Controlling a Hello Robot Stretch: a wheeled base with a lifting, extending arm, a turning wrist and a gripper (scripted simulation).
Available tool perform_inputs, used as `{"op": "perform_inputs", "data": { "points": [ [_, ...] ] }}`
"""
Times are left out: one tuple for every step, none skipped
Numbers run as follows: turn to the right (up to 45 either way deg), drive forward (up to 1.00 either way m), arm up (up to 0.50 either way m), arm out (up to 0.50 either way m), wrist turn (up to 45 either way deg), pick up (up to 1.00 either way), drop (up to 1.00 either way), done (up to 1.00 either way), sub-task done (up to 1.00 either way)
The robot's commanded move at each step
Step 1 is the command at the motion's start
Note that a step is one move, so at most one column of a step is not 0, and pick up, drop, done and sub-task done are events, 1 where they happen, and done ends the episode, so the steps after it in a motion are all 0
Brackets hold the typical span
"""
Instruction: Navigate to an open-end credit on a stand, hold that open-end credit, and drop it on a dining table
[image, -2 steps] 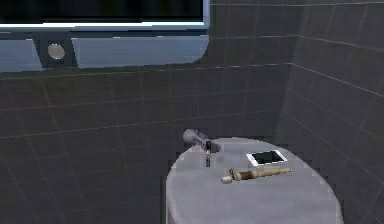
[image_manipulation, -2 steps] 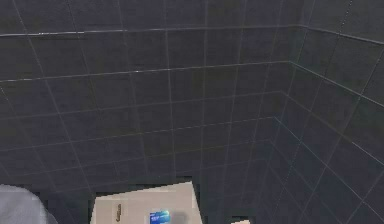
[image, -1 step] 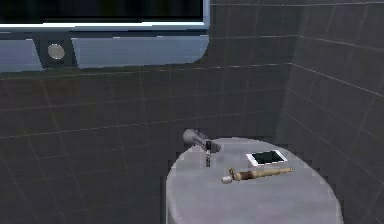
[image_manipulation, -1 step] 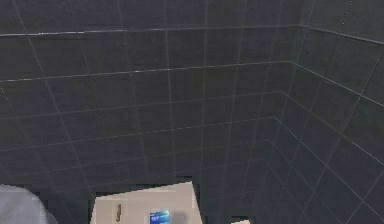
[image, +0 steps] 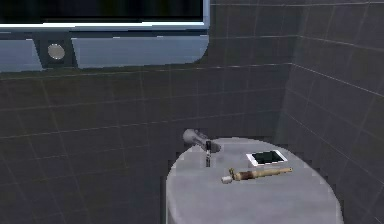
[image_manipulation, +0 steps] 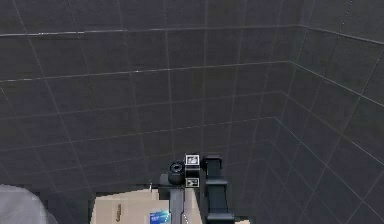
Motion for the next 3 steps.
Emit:
{"op": "perform_inputs", "data": {
  "points": [
    [0.0, 0.0, 0.0, 0.0, 45.0, 0.0, 0.0, 0.0, 0.0],
    [0.0, 0.0, 0.0, 0.0, 45.0, 0.0, 0.0, 0.0, 0.0],
    [0.0, 0.0, 0.0, 0.0, 45.0, 0.0, 0.0, 0.0, 0.0]
  ]
}}
